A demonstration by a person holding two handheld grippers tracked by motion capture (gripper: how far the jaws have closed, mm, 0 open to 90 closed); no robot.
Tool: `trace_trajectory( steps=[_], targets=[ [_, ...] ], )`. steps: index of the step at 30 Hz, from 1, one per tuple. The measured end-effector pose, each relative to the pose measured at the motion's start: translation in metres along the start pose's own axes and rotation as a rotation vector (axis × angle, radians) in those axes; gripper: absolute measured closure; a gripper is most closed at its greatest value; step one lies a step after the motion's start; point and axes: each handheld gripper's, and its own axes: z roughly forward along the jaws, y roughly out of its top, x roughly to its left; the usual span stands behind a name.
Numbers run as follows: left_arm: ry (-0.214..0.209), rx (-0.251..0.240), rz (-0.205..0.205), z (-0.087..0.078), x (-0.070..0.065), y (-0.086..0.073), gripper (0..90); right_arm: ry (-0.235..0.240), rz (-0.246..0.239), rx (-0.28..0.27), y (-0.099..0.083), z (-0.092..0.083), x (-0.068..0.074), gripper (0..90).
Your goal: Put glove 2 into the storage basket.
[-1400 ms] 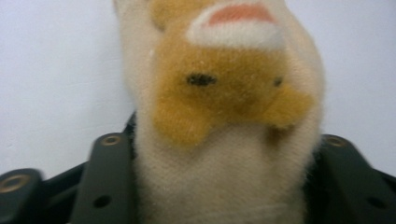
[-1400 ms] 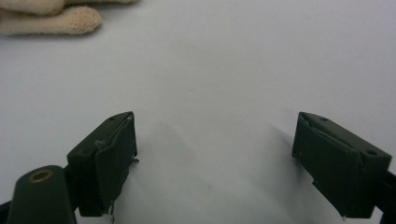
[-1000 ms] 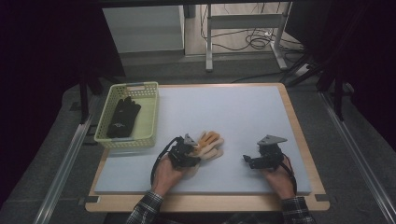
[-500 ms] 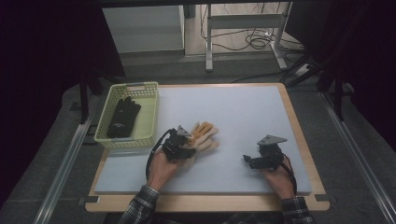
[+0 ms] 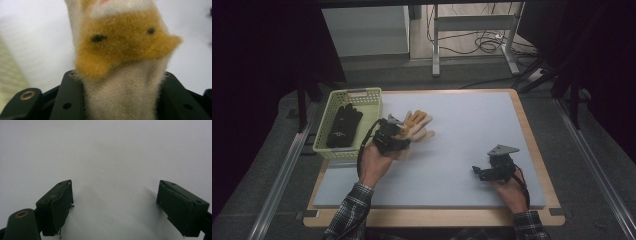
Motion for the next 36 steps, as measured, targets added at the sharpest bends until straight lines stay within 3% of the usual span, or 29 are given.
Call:
trace_trajectory(
  steps=[10,21,25,28,36],
  targets=[
    [0.11,-0.032,-0.12,-0.031,0.057,0.009,59.5,-0.001,-0.003,-0.002,0.0,0.0,0.0,13.6],
    [0.216,-0.055,-0.276,-0.05,0.124,-0.004,59.0,0.0,-0.002,-0.004,0.0,0.0,0.0,13.6],
    [0.25,-0.046,-0.321,-0.047,0.147,-0.014,58.8,0.0,-0.002,-0.003,0.0,0.0,0.0,13.6],
    [0.26,-0.04,-0.347,-0.04,0.156,-0.019,58.5,0.0,-0.001,-0.003,0.0,0.0,0.0,13.6],
    [0.279,-0.001,-0.369,-0.01,0.177,-0.025,57.0,0.0,-0.001,-0.004,0.0,0.0,0.0,13.6]
  ],
)
